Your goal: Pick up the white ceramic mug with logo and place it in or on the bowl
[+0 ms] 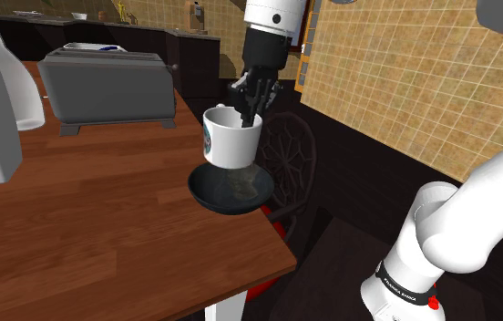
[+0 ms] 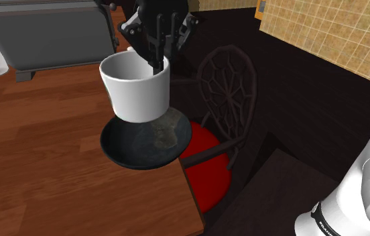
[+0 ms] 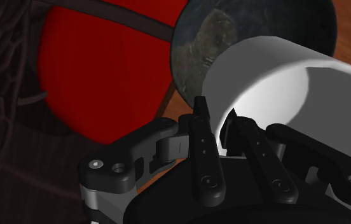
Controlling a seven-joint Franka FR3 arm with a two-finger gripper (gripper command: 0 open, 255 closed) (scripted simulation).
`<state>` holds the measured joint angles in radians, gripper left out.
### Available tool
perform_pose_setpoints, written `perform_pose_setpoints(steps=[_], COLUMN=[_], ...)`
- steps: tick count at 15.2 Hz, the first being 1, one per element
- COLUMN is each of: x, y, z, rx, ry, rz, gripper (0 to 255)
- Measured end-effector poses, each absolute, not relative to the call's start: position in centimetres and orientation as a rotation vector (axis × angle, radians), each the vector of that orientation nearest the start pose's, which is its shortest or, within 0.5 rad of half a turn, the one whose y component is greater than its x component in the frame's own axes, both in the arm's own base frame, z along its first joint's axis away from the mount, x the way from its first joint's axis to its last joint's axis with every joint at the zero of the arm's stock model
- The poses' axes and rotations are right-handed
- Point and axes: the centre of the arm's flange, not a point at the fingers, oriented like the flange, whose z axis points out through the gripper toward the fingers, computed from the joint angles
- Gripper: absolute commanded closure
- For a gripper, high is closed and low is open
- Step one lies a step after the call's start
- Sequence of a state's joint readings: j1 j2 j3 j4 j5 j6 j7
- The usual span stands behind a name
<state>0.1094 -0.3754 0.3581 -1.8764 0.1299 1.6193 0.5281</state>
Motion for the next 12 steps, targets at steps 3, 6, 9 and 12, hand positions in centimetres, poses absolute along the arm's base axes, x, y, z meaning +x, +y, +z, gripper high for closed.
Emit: perform_pose_setpoints(steps=[3, 6, 9, 12], x=[37.9, 37.9, 37.9, 37.9], y=[24.2, 24.3, 24.2, 24.2], z=[64.1, 62.5, 61.5, 61.4], rx=[-3.091, -3.091, -3.090, -3.090], ry=[0.120, 0.120, 0.120, 0.120], rz=[-0.130, -0.130, -0.131, -0.131], gripper=[255, 255, 255, 255])
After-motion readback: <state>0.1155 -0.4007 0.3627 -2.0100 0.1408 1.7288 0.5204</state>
